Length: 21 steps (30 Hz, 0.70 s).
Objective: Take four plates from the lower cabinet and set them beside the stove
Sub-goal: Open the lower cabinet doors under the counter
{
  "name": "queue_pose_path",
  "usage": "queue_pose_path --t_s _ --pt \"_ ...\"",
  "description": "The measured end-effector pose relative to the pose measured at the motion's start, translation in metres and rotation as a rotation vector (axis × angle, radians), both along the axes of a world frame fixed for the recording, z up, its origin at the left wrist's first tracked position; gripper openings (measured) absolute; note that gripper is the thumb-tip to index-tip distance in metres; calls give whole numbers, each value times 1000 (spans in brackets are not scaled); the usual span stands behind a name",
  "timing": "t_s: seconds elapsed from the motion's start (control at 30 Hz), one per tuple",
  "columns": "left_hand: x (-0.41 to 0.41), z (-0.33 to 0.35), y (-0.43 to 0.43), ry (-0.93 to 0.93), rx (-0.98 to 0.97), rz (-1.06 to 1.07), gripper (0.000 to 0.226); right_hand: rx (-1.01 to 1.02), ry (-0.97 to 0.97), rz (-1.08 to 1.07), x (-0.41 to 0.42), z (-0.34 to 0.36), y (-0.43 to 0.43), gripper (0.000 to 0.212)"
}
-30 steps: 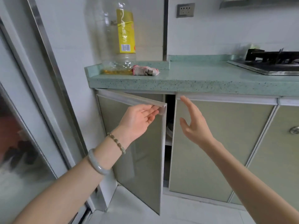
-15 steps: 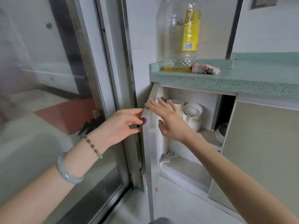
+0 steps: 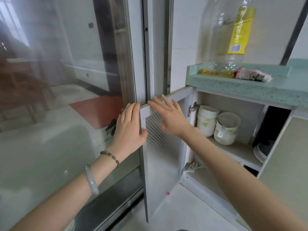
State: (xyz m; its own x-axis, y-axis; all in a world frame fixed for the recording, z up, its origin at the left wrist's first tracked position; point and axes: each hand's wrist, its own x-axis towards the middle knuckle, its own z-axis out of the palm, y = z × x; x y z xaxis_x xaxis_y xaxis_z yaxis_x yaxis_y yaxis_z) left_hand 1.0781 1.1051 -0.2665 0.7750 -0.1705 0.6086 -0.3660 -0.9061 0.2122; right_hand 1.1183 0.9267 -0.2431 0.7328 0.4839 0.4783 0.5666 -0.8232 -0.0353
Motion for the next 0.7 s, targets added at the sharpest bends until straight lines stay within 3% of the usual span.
queue_pose_path --t_s 0.17,0.27,0.53,0.7 --pt "8 -6 7 -151 283 130 86 -94 2 -76 13 -3 19 89" --pt "15 -9 9 -168 349 140 89 -157 12 -114 21 -1 31 89" --pt "21 -16 -10 -196 362 184 92 -163 -20 -132 19 -9 10 91" --pt "37 -38 -77 -174 282 16 91 -220 -6 -349 2 -17 -81 80"
